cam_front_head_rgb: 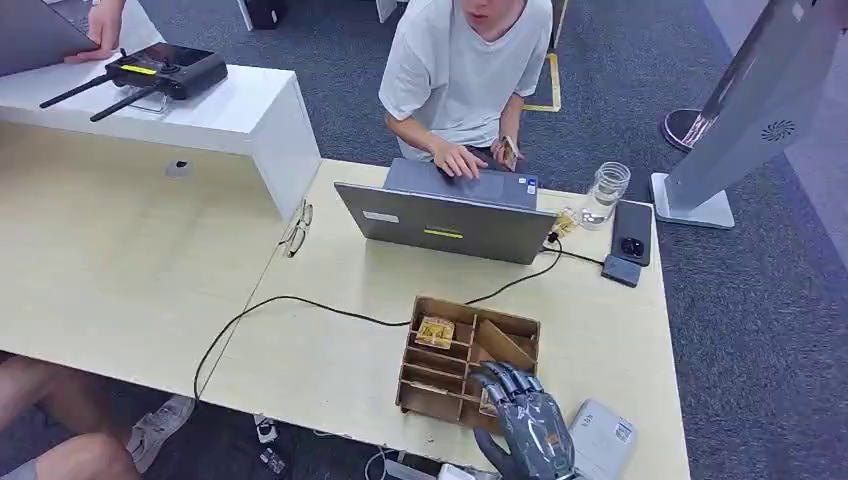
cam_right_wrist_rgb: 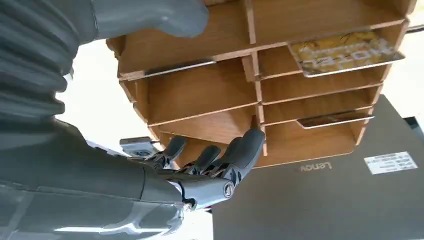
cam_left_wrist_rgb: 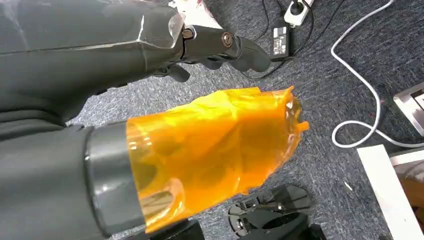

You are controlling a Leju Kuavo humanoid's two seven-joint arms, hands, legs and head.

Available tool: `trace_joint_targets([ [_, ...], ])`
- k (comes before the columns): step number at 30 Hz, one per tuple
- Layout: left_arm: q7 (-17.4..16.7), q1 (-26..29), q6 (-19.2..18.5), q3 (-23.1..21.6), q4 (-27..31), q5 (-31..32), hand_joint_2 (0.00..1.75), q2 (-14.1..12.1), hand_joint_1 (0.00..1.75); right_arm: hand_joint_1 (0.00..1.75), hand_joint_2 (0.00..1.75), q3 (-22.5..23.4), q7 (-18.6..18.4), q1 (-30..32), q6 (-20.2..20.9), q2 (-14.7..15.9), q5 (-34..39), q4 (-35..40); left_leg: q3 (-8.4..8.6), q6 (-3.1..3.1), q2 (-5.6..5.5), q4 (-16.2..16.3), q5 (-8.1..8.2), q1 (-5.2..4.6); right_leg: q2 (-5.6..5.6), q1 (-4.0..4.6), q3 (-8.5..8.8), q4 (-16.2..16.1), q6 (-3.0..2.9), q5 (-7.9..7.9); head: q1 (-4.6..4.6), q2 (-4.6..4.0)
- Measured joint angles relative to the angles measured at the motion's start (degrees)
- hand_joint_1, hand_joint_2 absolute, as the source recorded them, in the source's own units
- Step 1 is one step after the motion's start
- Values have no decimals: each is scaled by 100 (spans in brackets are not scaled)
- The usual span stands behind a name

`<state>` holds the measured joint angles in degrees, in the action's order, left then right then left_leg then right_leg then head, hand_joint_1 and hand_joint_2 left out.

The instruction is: Pass the card to the sensor for recognition and then transmit it.

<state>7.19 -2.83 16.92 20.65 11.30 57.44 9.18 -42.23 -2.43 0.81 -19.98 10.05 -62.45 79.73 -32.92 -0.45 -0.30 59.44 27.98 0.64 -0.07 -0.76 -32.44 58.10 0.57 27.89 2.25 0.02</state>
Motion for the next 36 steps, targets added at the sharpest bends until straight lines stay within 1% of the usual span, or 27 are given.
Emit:
trace_joint_targets([
  [8, 0, 0, 0, 0, 0, 0, 0, 0, 0, 45, 175, 59, -33, 35, 0, 0, -4, 4, 0, 0, 0, 0, 0, 0, 0, 0, 0, 0, 0, 0, 0, 0],
  [9, 0, 0, 0, 0, 0, 0, 0, 0, 0, 42, 175, 59, -33, 35, 0, 0, -2, 4, 0, 0, 0, 0, 0, 0, 0, 0, 0, 0, 0, 0, 0, 0],
  [16, 0, 0, 0, 2, 0, 2, 0, 0, 0, 49, 175, 79, -50, 50, -13, 0, -22, 4, 0, 0, 0, 0, 0, 0, 0, 0, 0, 0, 0, 0, 0, 0],
  [19, 0, 0, 2, 0, 0, 2, 0, 0, 0, 63, 175, 92, -63, 65, -22, 2, -39, 4, 0, 0, 0, 0, 0, 0, 0, 0, 0, 0, 0, 0, 0, 0],
  [21, 0, 0, 2, 0, 0, 2, 0, 0, 0, 77, 175, 94, -90, 71, -31, 2, -48, 4, 0, 0, 0, 0, 0, 0, 0, 0, -1, 0, 0, 0, 0, 0],
  [23, 2, 0, 2, 2, 0, 2, 0, 0, 0, 70, 175, 96, -120, 79, -44, 7, -55, 9, 0, 0, 0, 0, 0, 0, 0, 0, 0, 0, 0, 0, 0, 0],
  [25, 2, 0, 4, 2, 0, 11, 0, 0, 0, 66, 175, 98, -138, 93, -59, 13, -59, 9, 0, 0, 0, 0, 0, 0, 0, 0, -1, 0, 0, 0, 0, 0],
  [27, 2, 0, 4, 2, 0, 15, 0, 0, 0, 70, 175, 103, -153, 104, -63, 24, -68, 9, 0, 0, 0, 0, 0, 0, 0, 0, -1, 0, 0, 0, 0, 0],
  [28, 2, 0, 7, 2, 0, 15, 0, 0, 0, 68, 175, 105, -166, 112, -72, 31, -74, 9, 0, 0, 0, 0, 0, 0, 0, 0, -1, 0, 0, 0, 0, 0],
  [29, 2, 0, 7, 2, 0, 15, 0, 0, 0, 72, 175, 107, -170, 120, -77, 39, -74, 9, 0, 0, 0, 0, 0, 0, 0, 0, -1, 0, 0, 0, 0, 0],
  [31, 2, 0, 7, 2, 0, 17, 0, 0, 0, 70, 175, 107, -173, 131, -76, 50, -74, 2, 0, 0, 0, 0, 0, 0, 0, 0, -1, 0, 0, 0, 0, 0],
  [33, 2, 0, 7, 2, 0, 18, 0, 0, 0, 63, 175, 107, -175, 133, -79, 55, -74, -9, 0, 0, 0, 0, 0, 0, 0, 0, -1, 0, 0, 0, 0, 0],
  [36, 0, 0, 7, 2, 0, 22, 0, 0, 0, 63, 175, 109, -188, 133, -83, 57, -74, -33, 0, 0, 0, 0, 0, 0, 0, 0, -1, 0, 0, 0, 0, 0],
])
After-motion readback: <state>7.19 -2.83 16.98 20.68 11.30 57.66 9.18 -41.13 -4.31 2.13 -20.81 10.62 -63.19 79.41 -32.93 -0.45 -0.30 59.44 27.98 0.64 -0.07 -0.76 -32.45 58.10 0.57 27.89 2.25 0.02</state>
